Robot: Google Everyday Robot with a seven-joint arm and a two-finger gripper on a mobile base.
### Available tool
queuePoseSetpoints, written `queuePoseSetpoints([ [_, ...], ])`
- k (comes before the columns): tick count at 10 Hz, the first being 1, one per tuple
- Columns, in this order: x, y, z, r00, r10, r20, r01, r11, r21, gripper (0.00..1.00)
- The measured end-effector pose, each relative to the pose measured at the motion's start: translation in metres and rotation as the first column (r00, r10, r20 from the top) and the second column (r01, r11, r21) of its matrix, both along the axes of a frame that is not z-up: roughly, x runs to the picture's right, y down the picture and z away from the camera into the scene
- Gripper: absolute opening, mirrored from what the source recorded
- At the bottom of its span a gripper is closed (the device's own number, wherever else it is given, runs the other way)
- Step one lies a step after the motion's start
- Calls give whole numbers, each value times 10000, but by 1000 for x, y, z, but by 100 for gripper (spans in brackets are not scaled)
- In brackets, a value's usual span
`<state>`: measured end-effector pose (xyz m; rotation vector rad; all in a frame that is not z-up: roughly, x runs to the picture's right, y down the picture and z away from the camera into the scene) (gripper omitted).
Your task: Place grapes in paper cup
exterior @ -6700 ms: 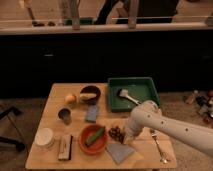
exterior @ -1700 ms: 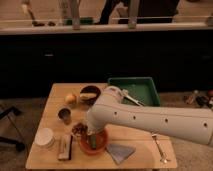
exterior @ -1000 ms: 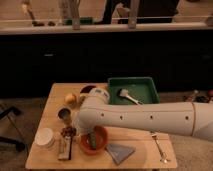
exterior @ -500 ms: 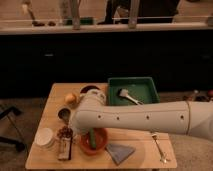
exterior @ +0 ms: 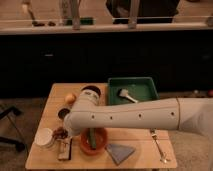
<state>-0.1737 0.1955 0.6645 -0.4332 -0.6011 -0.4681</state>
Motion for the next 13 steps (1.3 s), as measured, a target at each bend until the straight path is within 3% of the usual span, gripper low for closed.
queuePoseSetpoints([
  [7, -25, 9, 6, 9981, -331, 527, 334, 9994, -45, 2],
  [9, -26, 7, 2, 9975, -521, 471, 516, 9986, 107, 2],
  [13, -35, -6, -16, 9867, -1571, 423, 1548, 9865, 528, 2],
])
